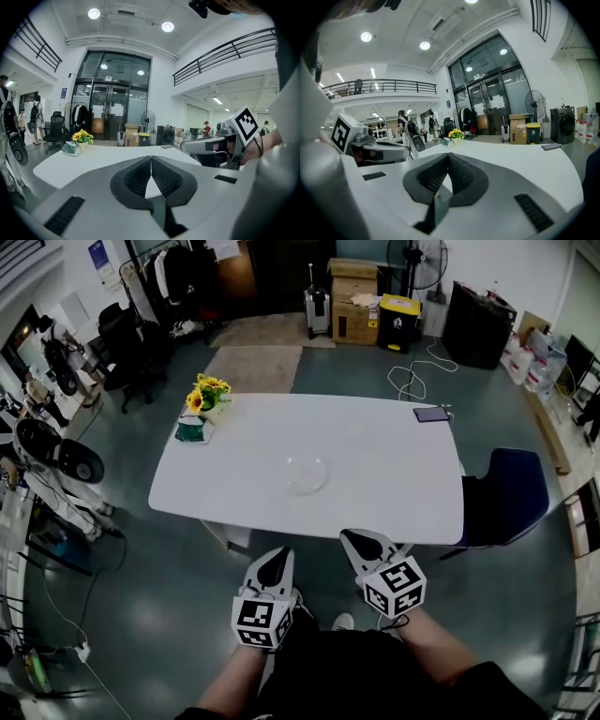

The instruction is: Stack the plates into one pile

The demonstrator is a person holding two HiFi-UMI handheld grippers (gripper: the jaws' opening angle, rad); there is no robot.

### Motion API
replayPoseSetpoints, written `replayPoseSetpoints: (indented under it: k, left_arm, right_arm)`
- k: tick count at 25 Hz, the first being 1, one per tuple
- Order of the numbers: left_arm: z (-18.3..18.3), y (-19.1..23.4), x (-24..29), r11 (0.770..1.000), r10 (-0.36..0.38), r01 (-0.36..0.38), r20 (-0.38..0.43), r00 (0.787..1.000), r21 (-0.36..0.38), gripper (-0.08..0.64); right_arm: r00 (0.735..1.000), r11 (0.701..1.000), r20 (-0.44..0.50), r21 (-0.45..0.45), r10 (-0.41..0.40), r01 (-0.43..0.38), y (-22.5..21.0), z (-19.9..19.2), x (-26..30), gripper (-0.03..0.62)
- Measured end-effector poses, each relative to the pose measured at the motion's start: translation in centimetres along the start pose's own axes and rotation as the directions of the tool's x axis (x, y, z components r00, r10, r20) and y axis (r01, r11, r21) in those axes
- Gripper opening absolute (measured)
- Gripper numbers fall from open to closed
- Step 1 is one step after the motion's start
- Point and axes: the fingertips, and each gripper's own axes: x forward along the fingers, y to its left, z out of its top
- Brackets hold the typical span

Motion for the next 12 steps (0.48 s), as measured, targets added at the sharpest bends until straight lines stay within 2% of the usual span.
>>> replayPoseSetpoints:
  k: [12]
  left_arm:
    - [-0.04,0.03,0.43,1.000,0.013,-0.013,-0.003,1.000,-0.013,0.020]
  right_arm:
    - [1.000,1.000,0.000,0.011,0.009,-0.009,-0.61,0.01,0.18,0.017]
